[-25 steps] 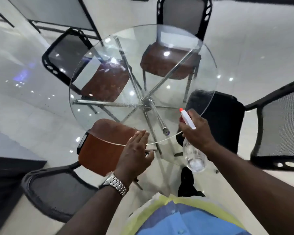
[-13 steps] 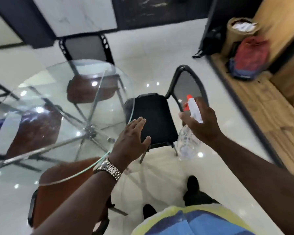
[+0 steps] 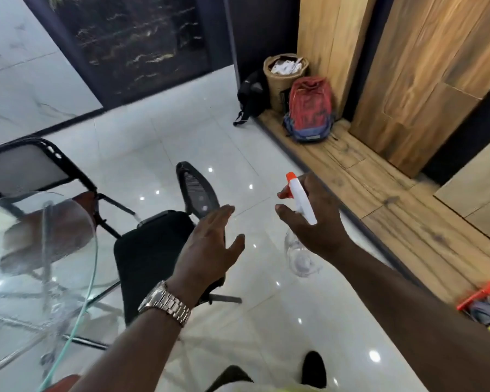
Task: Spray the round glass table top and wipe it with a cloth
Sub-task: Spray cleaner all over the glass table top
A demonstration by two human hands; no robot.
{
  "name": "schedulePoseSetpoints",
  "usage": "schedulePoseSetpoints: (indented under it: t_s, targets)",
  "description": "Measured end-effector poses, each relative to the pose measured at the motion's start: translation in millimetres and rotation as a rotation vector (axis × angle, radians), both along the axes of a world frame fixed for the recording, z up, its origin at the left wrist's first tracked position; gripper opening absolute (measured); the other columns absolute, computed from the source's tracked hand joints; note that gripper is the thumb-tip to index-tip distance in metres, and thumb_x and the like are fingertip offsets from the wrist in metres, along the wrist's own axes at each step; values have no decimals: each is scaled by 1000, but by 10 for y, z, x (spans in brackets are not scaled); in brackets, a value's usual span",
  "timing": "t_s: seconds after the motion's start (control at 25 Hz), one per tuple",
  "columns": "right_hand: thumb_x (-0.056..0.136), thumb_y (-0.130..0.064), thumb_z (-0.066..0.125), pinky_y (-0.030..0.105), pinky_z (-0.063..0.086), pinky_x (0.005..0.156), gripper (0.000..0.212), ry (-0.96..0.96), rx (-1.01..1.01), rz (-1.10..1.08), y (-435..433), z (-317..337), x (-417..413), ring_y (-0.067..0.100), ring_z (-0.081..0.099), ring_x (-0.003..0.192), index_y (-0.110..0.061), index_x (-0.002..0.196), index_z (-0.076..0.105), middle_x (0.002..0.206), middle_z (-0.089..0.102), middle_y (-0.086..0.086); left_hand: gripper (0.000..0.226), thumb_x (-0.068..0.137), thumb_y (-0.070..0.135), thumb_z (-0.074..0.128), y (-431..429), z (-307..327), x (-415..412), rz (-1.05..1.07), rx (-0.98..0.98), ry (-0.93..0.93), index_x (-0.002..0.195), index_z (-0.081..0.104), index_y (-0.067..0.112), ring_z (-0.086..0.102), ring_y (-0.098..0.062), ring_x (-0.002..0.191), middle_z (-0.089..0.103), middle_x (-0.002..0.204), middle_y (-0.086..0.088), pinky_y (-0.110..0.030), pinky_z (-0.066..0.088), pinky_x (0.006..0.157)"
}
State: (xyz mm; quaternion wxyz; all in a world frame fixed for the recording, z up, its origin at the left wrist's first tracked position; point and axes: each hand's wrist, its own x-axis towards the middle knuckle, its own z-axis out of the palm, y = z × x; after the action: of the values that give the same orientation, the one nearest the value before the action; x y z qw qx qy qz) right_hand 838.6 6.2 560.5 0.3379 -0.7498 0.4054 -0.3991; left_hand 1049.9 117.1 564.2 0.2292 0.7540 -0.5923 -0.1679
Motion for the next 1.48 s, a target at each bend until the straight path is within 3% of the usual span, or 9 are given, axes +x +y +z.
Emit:
schedulePoseSetpoints:
  t_s: [0.16, 0.32, 0.52, 0.72, 0.8, 0.92, 1.04, 1.2, 1.48]
  targets:
    - [90, -24, 84, 15, 56, 71, 37, 51, 11, 52, -718, -9, -127, 0, 65, 90, -17, 117, 60, 101, 54, -45, 66, 95, 44, 66, -628, -36, -200, 18, 16, 31, 155, 41, 32, 41, -10, 143, 43, 158, 12, -30, 34, 121]
    - [91, -29, 81, 5, 51, 70, 37, 82, 25, 127, -1459, -108, 291, -6, 65, 89, -13, 118, 61, 98, 54, -40, 64, 94, 48, 66, -1314, -214, 66, 108, -2, 77, 152, 41, 39, 58, -15, 125, 45, 154, 16, -40, 51, 107]
    - [90, -24, 71, 30, 60, 75, 29, 88, -9, 178, -2407, -221, 1034, 12, 69, 86, -13, 113, 57, 101, 64, -22, 56, 94, 36, 70, -2262, -452, 740, 235, -129, 110, 147, 54, 25, 49, -9, 138, 56, 148, 10, -31, 41, 116]
    - [88, -21, 63, 17, 52, 71, 24, 156, -26, 313, -3337, 31, 1838, 8, 67, 85, -10, 109, 62, 98, 59, -33, 59, 94, 40, 69, -3041, -330, 1461, 343, -85, 117, 149, 50, 30, 42, -5, 137, 53, 150, 13, -22, 33, 111]
    - [87, -13, 66, 7, 43, 70, 18, 167, 6, 340, -3644, 92, 2107, 5, 65, 81, -9, 104, 62, 93, 64, -23, 60, 93, 40, 70, -3259, -273, 1691, 387, -83, 95, 148, 51, 30, 44, -6, 136, 54, 149, 12, -22, 32, 110]
    - [79, -3, 65, 5, 39, 67, 23, 188, 55, 418, -4183, 7, 2606, 1, 63, 73, -8, 101, 60, 88, 66, -14, 60, 92, 39, 70, -3611, -318, 2055, 459, -59, 55, 148, 51, 30, 47, -10, 138, 54, 149, 12, -27, 35, 114]
    - [74, -12, 58, 18, 50, 71, 32, 162, 105, 531, -4744, -203, 3224, 6, 68, 81, -8, 106, 61, 92, 68, -17, 60, 91, 38, 70, -3953, -432, 2470, 574, -36, 29, 147, 53, 27, 47, -10, 137, 55, 148, 10, -21, 34, 112]
    - [75, -10, 62, 40, 58, 79, 29, 122, 208, 752, -5332, -295, 4170, 17, 71, 86, -9, 104, 60, 95, 72, -8, 59, 91, 35, 71, -4234, -386, 2949, 755, 43, -37, 146, 54, 22, 51, -13, 135, 58, 147, 4, -30, 43, 113]
    - [73, -15, 65, 46, 56, 75, 21, 173, 199, 1294, -5556, -243, 5837, 25, 68, 80, -15, 94, 65, 88, 69, 0, 56, 89, 34, 72, -4289, -292, 3495, 1194, 79, -51, 141, 58, 17, 57, -17, 129, 62, 140, -1, -32, 46, 112]
